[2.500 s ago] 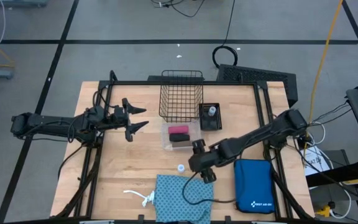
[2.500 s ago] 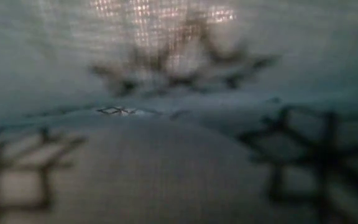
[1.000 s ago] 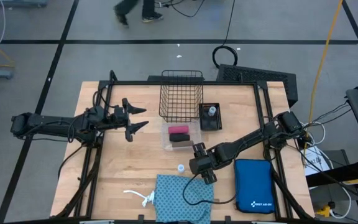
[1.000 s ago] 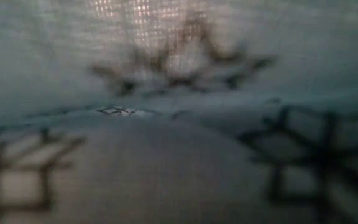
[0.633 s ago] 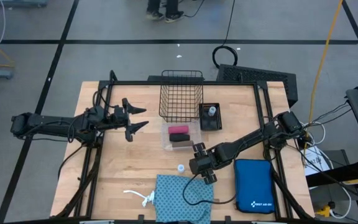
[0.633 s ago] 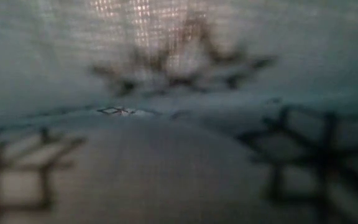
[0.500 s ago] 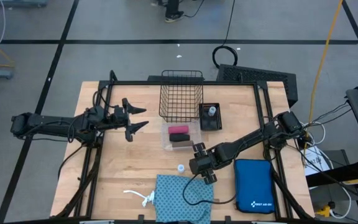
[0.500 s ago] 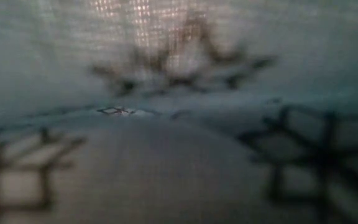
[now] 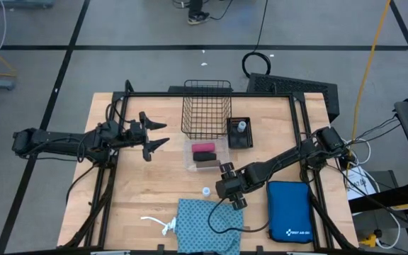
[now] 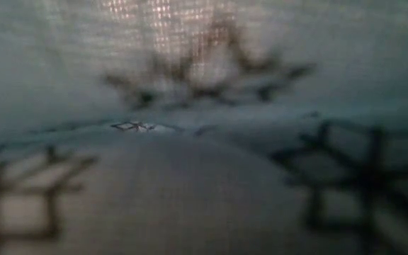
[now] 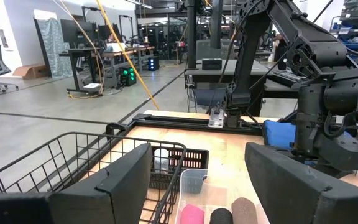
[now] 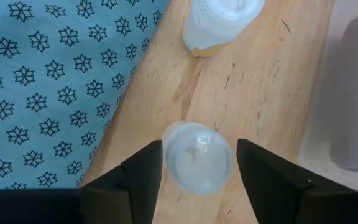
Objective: Pick & Place Medicine items
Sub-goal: Put the right transparent medicine bottle into the black bin
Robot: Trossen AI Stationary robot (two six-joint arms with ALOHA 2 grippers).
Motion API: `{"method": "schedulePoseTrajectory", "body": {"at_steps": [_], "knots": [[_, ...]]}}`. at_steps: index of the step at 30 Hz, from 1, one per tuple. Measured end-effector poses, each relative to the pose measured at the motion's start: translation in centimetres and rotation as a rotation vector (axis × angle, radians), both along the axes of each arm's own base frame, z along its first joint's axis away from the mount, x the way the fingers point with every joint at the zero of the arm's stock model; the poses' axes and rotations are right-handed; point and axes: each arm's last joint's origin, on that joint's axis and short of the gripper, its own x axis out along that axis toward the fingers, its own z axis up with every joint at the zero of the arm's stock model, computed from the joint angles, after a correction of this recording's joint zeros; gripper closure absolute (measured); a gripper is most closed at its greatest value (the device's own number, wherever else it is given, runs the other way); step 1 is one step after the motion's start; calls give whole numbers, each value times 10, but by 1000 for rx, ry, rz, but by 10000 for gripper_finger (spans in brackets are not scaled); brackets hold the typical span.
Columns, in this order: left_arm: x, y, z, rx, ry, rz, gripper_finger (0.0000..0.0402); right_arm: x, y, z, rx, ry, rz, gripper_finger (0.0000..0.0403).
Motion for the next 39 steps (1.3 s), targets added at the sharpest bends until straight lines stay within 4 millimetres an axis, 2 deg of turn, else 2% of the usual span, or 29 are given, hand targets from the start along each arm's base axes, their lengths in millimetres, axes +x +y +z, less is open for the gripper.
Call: {"method": "schedulePoseTrajectory", "body": {"at_steps": [11,18,35,39], "knots": [[0,0,0,0,0,0,133,2,1,1,17,-23,-14,165],[0,0,0,0,0,0,133,1,0,2,9,-20,-1,166],[0,0,0,0,1,0,133,-29,-13,81,91,-217,-26,174],[0,0,0,0,0,0,133,-34,-15,93,115,-261,-36,174]]}}
